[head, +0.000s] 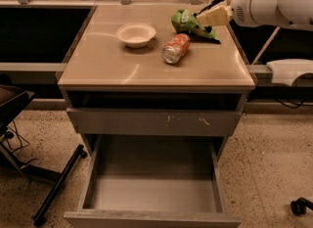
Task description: Pick rxbar chocolate from middle drawer and place on counter
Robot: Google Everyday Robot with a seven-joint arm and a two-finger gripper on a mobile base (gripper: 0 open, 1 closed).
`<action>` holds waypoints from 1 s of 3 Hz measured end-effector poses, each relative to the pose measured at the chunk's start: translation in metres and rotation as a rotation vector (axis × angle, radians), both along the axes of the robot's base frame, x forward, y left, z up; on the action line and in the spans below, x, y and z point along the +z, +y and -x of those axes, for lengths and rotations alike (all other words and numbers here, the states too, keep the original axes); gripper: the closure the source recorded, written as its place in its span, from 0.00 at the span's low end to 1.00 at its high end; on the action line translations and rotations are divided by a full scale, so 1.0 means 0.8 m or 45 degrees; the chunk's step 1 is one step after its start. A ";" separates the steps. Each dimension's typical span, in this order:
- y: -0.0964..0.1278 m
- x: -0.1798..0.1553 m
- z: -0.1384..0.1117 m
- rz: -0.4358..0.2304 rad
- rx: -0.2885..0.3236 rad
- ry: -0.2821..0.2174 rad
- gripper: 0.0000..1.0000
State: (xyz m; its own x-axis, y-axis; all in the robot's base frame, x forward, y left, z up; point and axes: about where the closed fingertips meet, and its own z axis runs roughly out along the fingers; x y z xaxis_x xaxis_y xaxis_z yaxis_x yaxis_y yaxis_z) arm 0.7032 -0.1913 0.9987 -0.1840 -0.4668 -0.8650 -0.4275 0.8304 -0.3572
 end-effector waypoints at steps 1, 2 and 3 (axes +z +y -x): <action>0.013 -0.042 -0.065 -0.073 0.004 0.073 1.00; -0.010 -0.128 -0.108 -0.147 -0.052 0.199 1.00; -0.044 -0.217 -0.124 -0.187 -0.120 0.328 1.00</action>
Offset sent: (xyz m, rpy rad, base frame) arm 0.1259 -0.0356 -0.1914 0.1864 0.2845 -0.1042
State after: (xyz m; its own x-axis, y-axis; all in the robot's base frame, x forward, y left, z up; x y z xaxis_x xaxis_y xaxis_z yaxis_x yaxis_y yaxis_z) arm 0.8026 -0.2268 0.8250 -0.4428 -0.3108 -0.8410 -0.4070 0.9055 -0.1204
